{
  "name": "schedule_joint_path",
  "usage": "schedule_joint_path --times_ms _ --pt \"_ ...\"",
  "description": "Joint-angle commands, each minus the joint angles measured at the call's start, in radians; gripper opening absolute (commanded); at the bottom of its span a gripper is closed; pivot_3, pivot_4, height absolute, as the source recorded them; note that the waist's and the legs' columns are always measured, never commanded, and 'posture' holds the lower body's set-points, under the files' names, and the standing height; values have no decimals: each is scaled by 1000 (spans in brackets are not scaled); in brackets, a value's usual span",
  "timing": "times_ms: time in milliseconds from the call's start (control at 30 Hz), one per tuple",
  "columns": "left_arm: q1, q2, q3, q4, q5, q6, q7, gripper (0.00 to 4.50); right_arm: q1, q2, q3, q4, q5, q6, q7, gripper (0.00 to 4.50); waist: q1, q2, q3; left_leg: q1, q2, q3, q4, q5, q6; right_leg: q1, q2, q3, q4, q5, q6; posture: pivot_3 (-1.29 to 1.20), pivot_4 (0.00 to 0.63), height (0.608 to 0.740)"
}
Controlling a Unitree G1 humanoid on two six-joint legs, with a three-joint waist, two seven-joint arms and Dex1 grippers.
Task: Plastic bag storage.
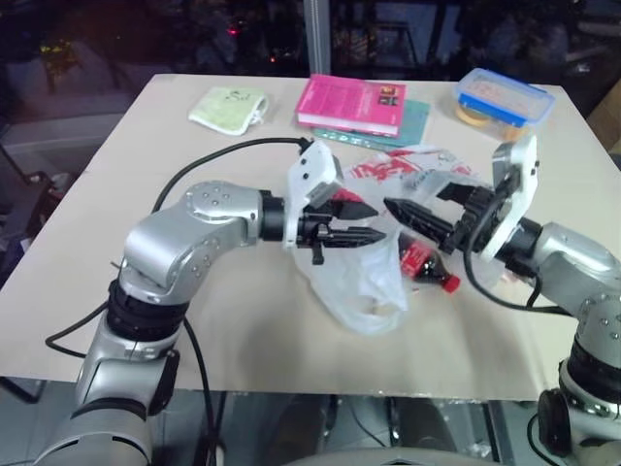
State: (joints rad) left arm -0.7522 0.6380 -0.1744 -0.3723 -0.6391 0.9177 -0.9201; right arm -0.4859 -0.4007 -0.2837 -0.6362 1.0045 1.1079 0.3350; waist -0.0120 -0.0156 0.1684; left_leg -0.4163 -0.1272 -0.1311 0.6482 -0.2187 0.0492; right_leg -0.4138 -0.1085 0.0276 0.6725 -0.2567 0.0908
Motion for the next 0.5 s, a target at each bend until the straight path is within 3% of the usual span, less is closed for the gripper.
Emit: schedule_joint_path --times_ms 33,100,200,500 --pt "-110 -28 -4 57 -38 84 -10 2228 -112 17 -31 74 129 11 -87 4500 -1 0 0 0 0 0 0 0 0 0 0 0 0 0 0 0 150 740" --pt "-143 -46 -21 72 -11 108 30 2695 -140 14 -14 95 147 12 -113 4500 -1 0 0 0 0 0 0 0 0 0 0 0 0 0 0 0 150 740" --pt "-168 -65 -48 71 51 94 87 4023 -161 12 5 104 176 12 -150 4500 -1 0 0 0 0 0 -1 0 0 0 0 0 -1 0 0 0 150 740" --pt "-225 -140 -181 128 336 -79 262 4023 -198 23 51 147 219 0 -235 4500 1 0 0 0 0 0 -2 0 0 0 0 1 -2 0 0 0 150 740"
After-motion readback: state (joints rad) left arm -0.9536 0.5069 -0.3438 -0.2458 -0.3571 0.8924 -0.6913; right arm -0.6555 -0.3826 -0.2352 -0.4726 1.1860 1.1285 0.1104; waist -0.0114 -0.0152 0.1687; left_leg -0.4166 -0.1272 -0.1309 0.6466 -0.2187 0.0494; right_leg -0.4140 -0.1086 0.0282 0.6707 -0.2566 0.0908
